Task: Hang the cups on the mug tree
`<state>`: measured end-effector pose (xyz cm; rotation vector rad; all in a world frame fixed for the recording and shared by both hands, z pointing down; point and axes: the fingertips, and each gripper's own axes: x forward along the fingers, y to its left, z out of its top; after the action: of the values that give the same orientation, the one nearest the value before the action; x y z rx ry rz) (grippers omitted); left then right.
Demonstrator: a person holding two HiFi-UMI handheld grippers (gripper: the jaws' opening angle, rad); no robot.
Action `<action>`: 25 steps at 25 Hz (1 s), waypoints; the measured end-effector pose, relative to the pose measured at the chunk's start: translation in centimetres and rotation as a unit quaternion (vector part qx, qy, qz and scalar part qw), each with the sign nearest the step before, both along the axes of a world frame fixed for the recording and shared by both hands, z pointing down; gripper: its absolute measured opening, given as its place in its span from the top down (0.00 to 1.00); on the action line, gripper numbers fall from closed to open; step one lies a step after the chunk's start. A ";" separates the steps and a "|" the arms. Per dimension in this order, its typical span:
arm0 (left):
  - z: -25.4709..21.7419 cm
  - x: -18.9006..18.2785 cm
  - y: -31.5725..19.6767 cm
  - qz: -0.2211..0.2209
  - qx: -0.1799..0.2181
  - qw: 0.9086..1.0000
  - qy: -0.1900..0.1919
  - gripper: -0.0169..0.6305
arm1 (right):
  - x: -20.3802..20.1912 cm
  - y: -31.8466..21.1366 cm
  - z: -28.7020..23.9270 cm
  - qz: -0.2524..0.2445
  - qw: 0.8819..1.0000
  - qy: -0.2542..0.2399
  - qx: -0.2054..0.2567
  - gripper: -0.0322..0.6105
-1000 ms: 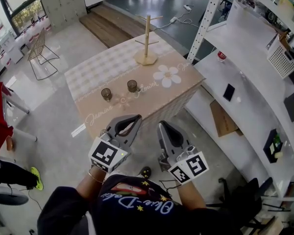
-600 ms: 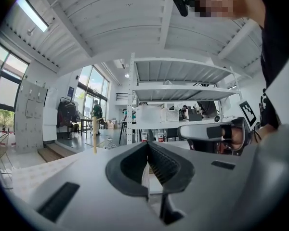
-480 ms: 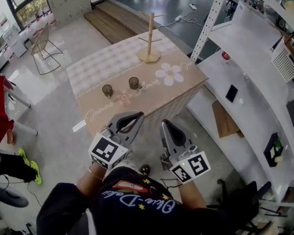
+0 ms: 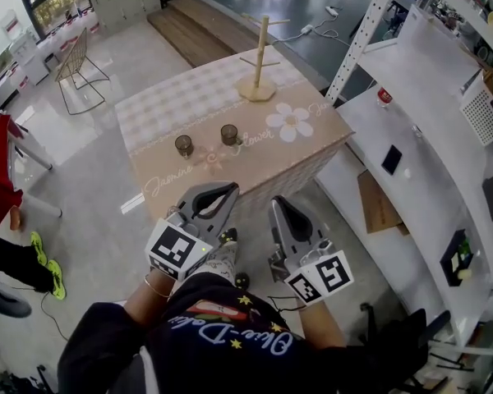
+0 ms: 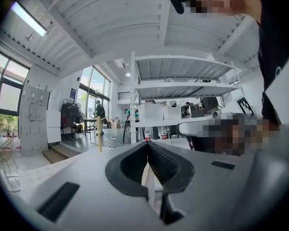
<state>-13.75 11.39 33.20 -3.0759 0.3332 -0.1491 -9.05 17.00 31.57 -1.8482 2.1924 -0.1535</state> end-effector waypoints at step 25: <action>1.8 4.0 -5.8 -0.009 -0.031 0.999 0.008 0.96 | 4.1 -5.3 1.5 0.005 0.999 0.016 -0.033 0.87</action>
<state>-9.79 5.55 34.97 -3.1378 0.3628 -0.1377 -4.95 11.74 33.05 -1.9082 2.2254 -0.1969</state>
